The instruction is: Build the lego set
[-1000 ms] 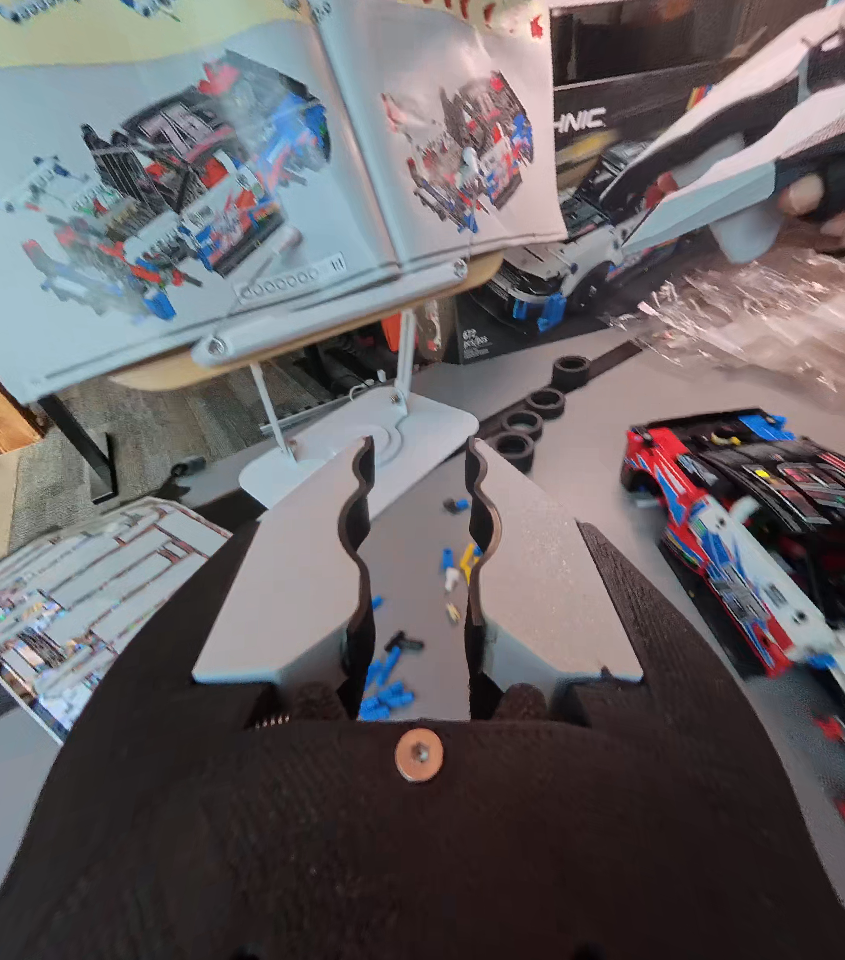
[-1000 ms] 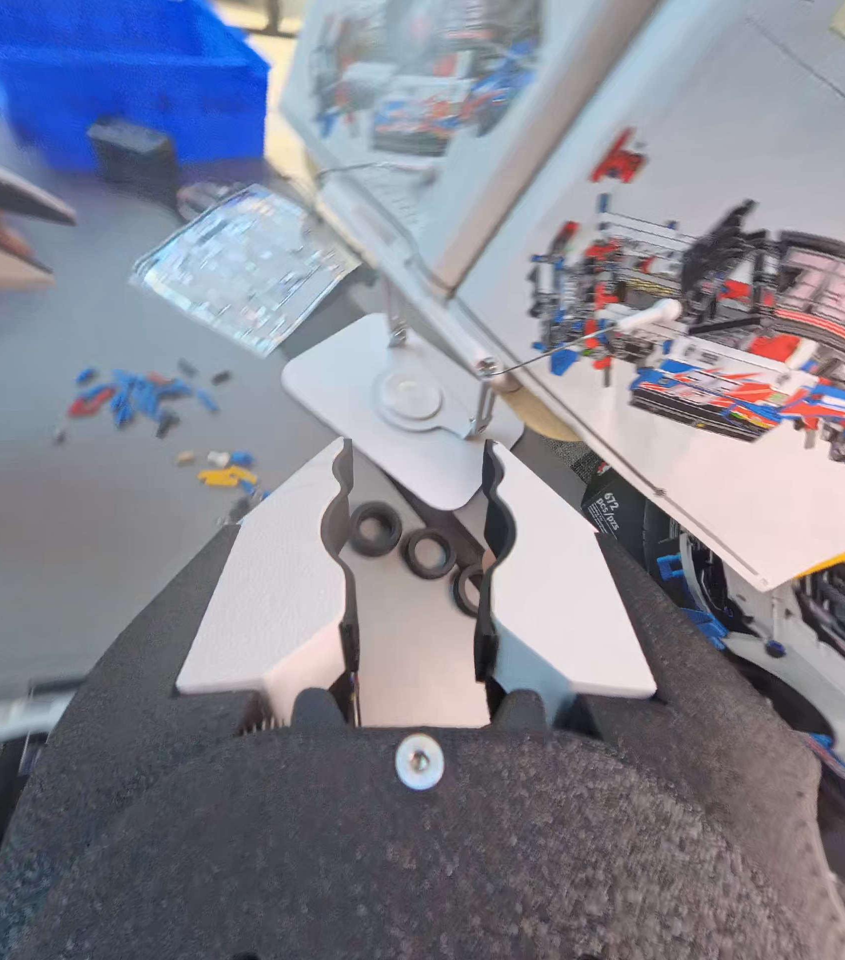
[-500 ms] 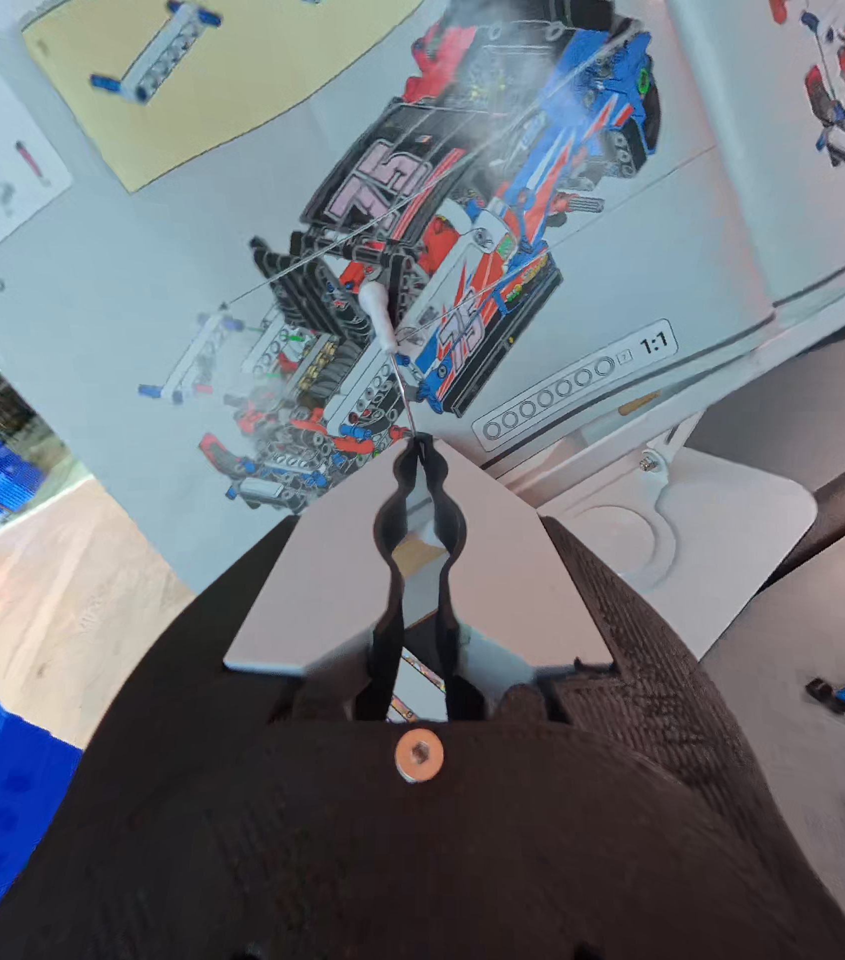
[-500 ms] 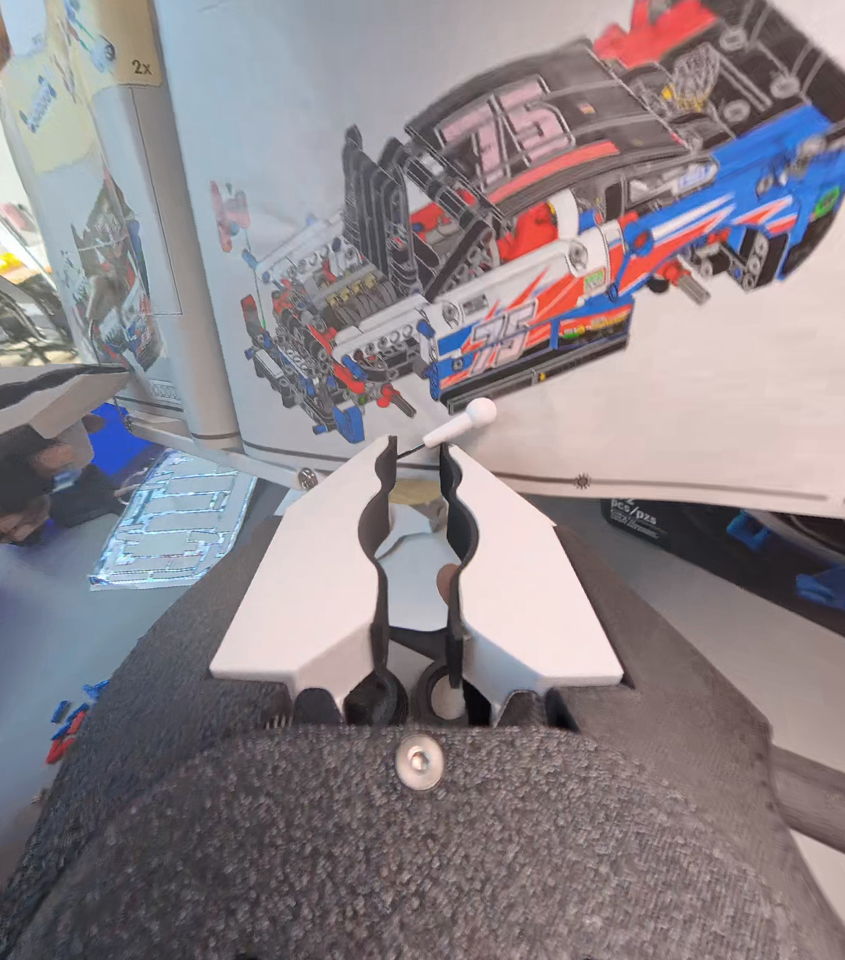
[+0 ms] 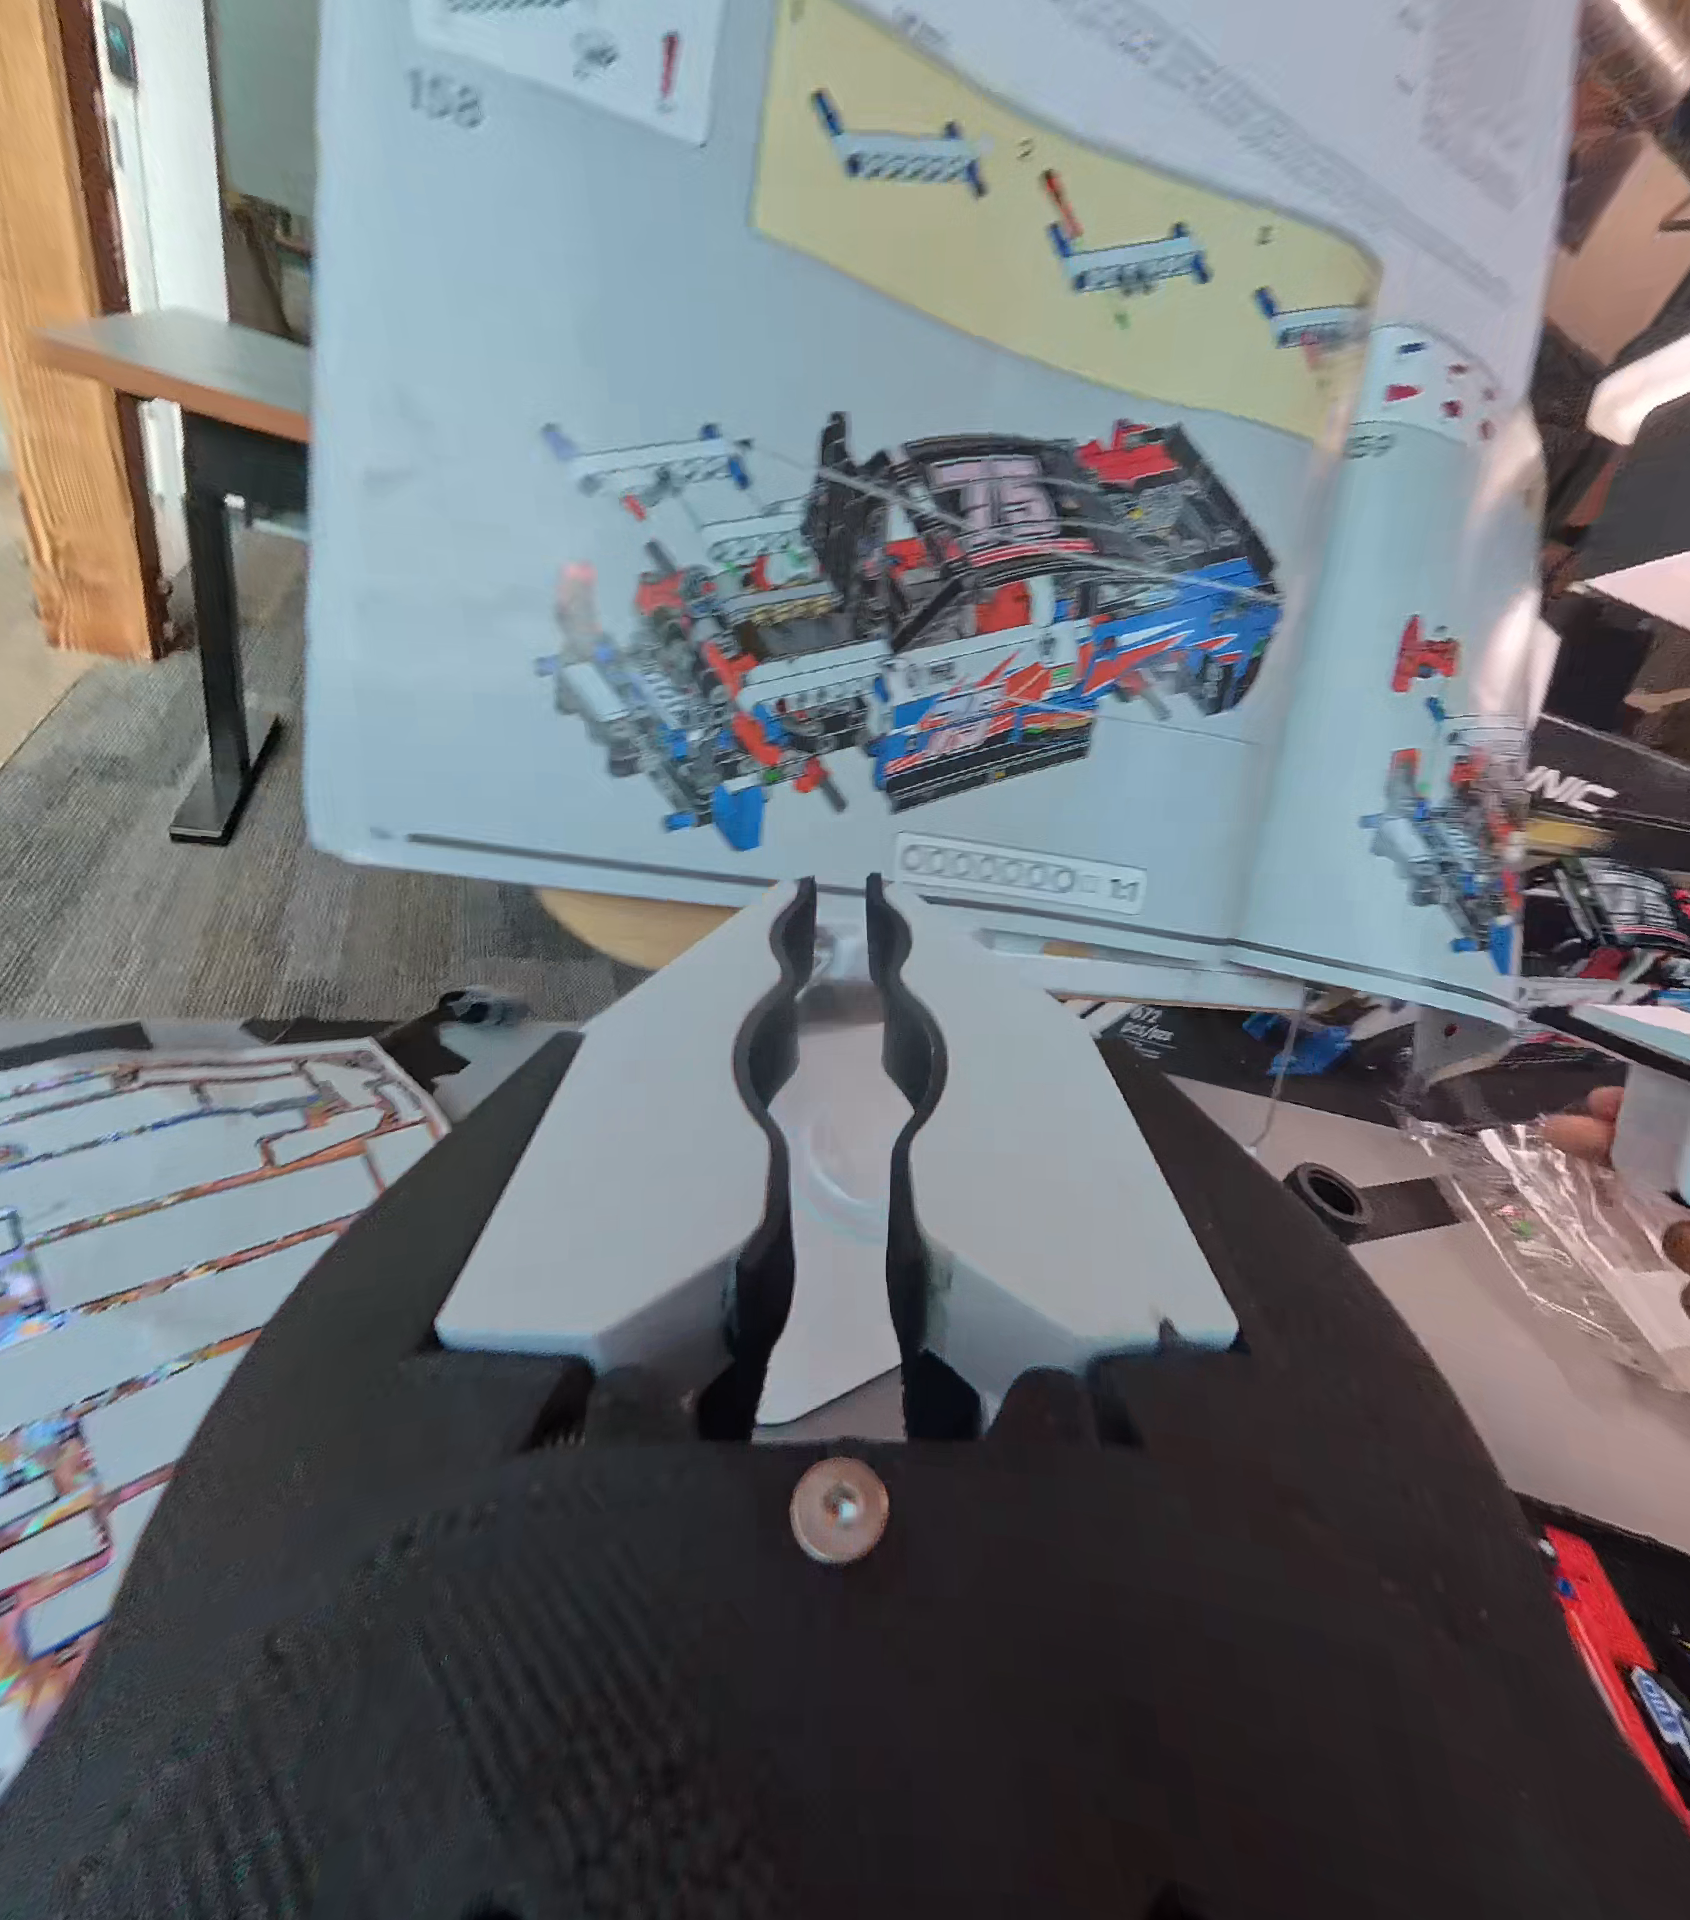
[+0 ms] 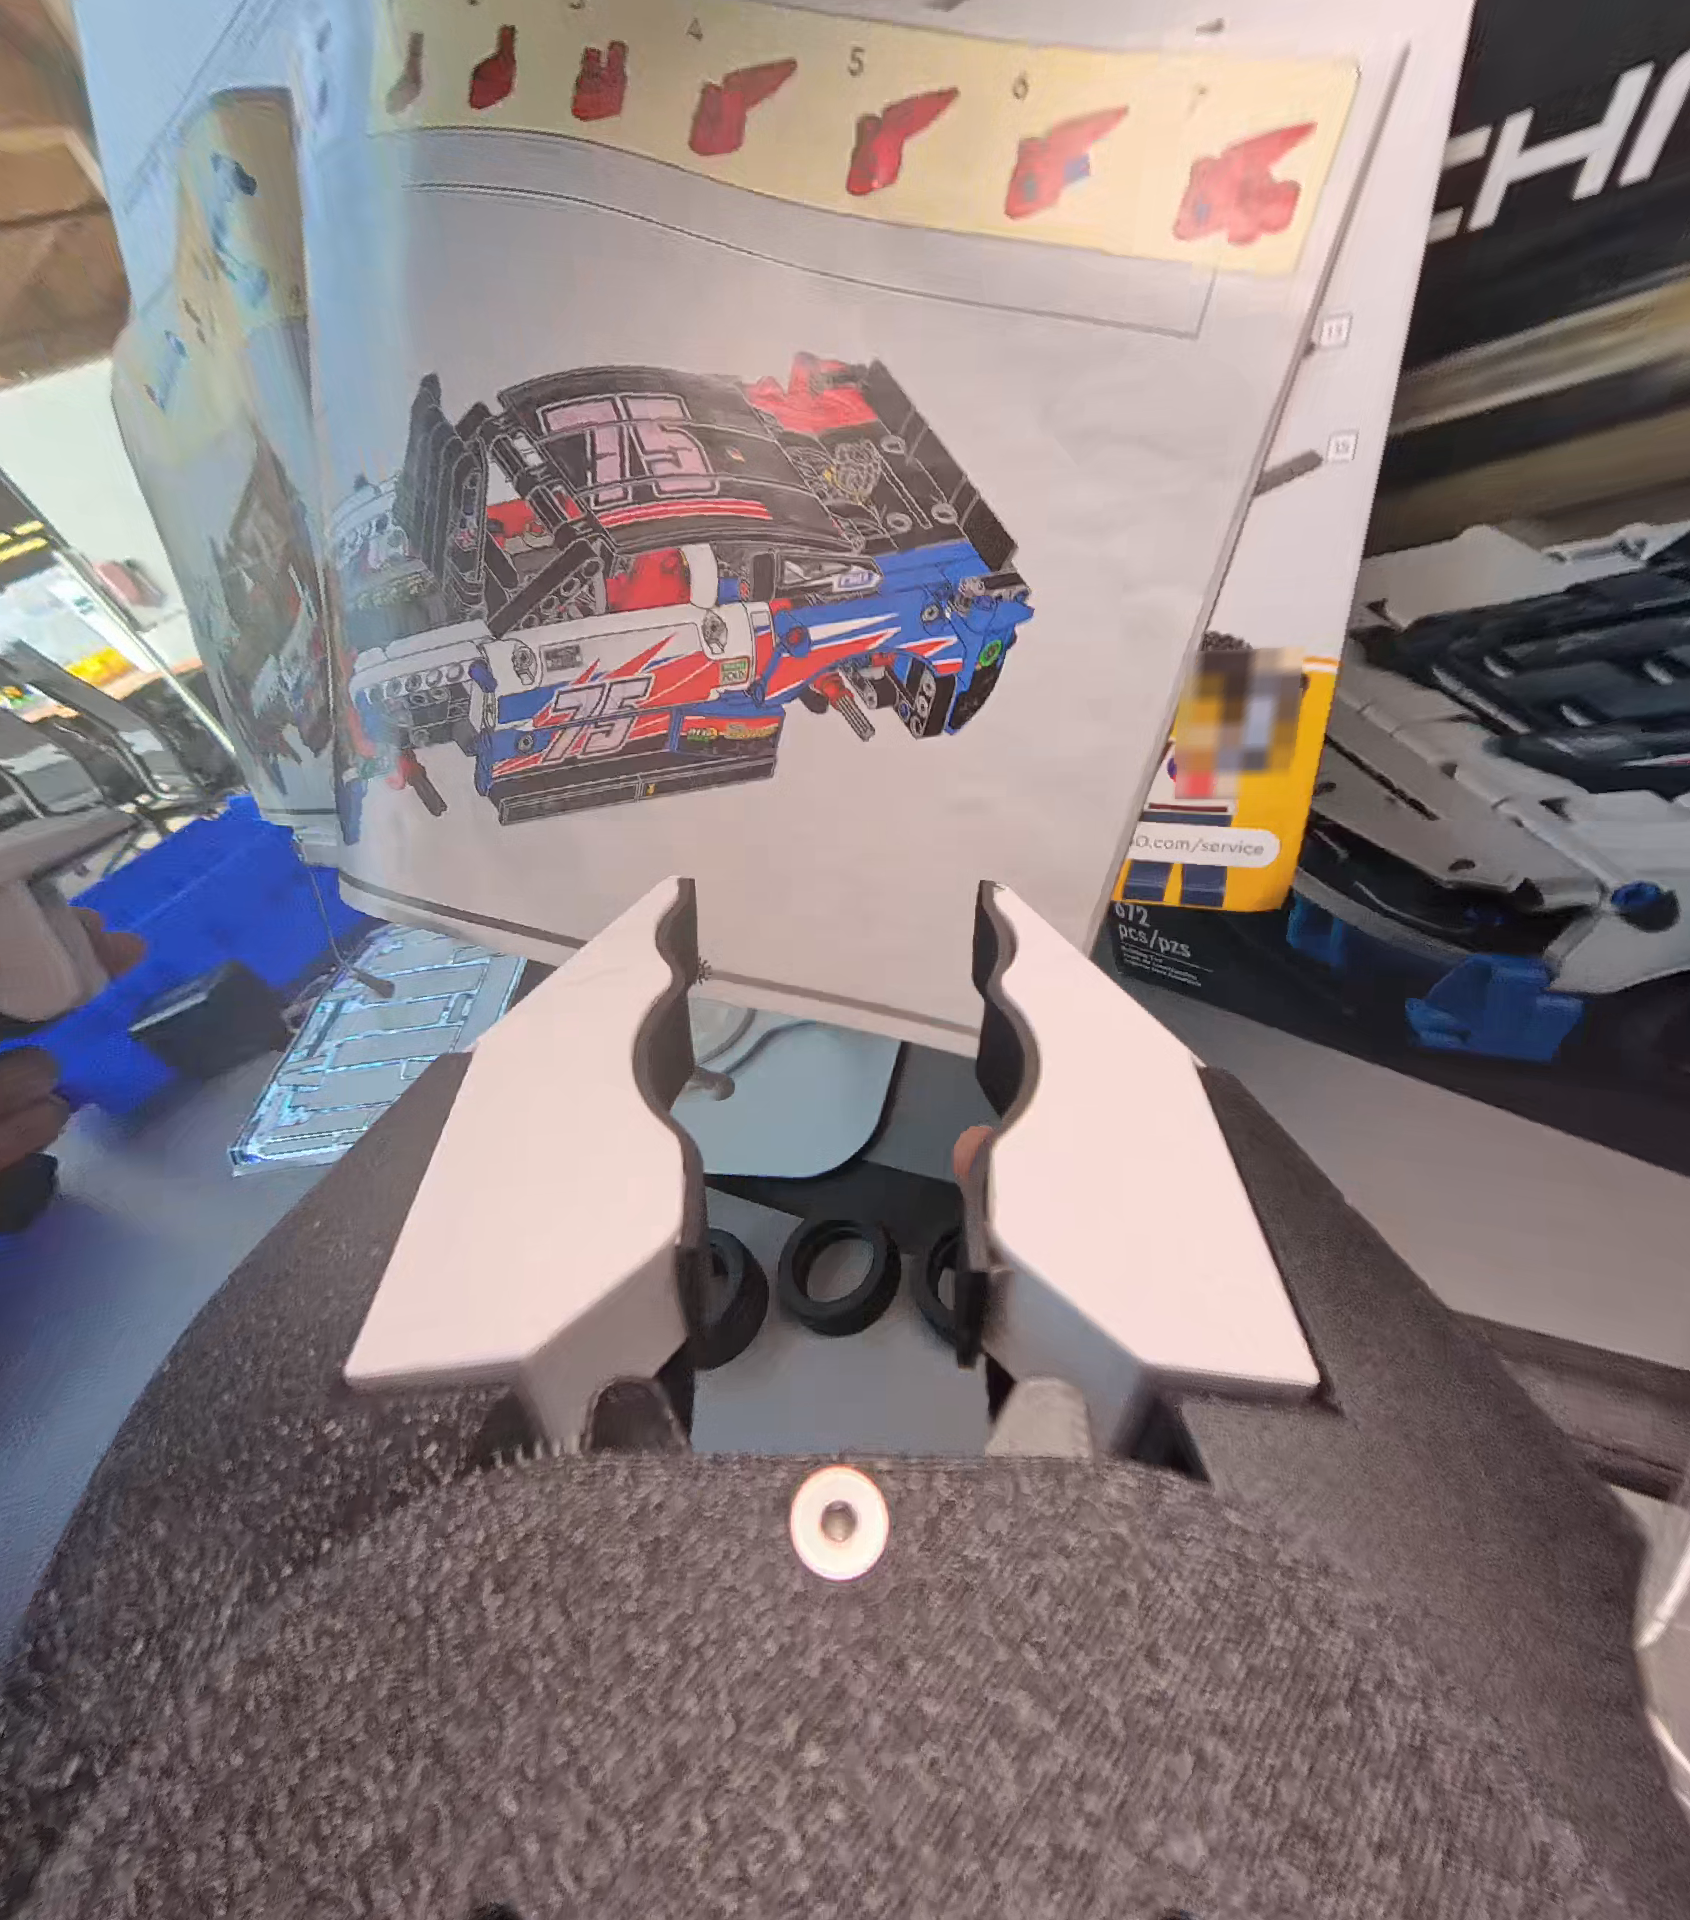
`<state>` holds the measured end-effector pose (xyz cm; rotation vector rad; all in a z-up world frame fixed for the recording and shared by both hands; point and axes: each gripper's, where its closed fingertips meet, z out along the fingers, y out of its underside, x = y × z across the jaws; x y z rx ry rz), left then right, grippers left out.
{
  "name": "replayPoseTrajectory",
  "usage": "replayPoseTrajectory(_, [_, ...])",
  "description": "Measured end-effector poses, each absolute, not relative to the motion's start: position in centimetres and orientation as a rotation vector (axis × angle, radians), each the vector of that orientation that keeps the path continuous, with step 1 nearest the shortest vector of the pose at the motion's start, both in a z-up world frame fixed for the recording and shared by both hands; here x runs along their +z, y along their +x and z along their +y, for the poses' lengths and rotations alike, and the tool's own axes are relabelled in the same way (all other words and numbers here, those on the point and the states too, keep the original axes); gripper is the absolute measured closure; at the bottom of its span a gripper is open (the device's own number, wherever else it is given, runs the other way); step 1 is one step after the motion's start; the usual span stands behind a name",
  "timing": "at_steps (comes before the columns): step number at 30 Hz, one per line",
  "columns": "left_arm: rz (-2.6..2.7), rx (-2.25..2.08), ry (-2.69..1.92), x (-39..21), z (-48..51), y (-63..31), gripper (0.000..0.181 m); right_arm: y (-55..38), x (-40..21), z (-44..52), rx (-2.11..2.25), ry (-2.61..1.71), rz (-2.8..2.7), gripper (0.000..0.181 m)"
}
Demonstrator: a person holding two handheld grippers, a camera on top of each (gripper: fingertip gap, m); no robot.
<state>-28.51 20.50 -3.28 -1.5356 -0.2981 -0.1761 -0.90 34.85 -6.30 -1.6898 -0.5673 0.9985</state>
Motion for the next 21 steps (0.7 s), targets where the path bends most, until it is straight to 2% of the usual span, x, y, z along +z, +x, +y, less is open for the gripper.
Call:
replayPoseTrajectory(2, [-0.127,-0.217,-1.506,-1.6,21.6,-24.0,0.174,-2.2,-5.2,34.5,0.939,-1.673,-0.600,0.112])
replayPoseTrajectory(6, [0.185,-0.162,-1.611,-1.8,25.8,-16.3,0.159,-5.3,-4.6,35.1,0.969,-1.750,-0.605,0.070])
replayPoseTrajectory(8, [0.240,-0.197,-1.673,-2.4,27.7,-14.3,0.162,-6.6,-4.6,35.3,1.009,-1.773,-0.623,0.058])
replayPoseTrajectory(10, [0.261,-0.187,-1.708,-2.9,29.1,-13.5,0.164,-7.3,-4.6,36.0,0.989,-1.780,-0.641,0.056])
replayPoseTrajectory(14, [0.257,-0.122,-1.728,-3.5,30.3,-13.4,0.169,-8.7,-4.4,36.0,0.944,-1.793,-0.737,0.072])
replayPoseTrajectory(20, [0.285,-0.111,-1.734,-4.0,30.5,-13.2,0.169,-8.6,-2.9,35.2,0.742,-1.669,-0.852,0.120])
replayPoseTrajectory(21, [0.285,-0.117,-1.735,-4.0,30.5,-13.2,0.169,-8.5,-2.5,35.0,0.731,-1.642,-0.857,0.132])
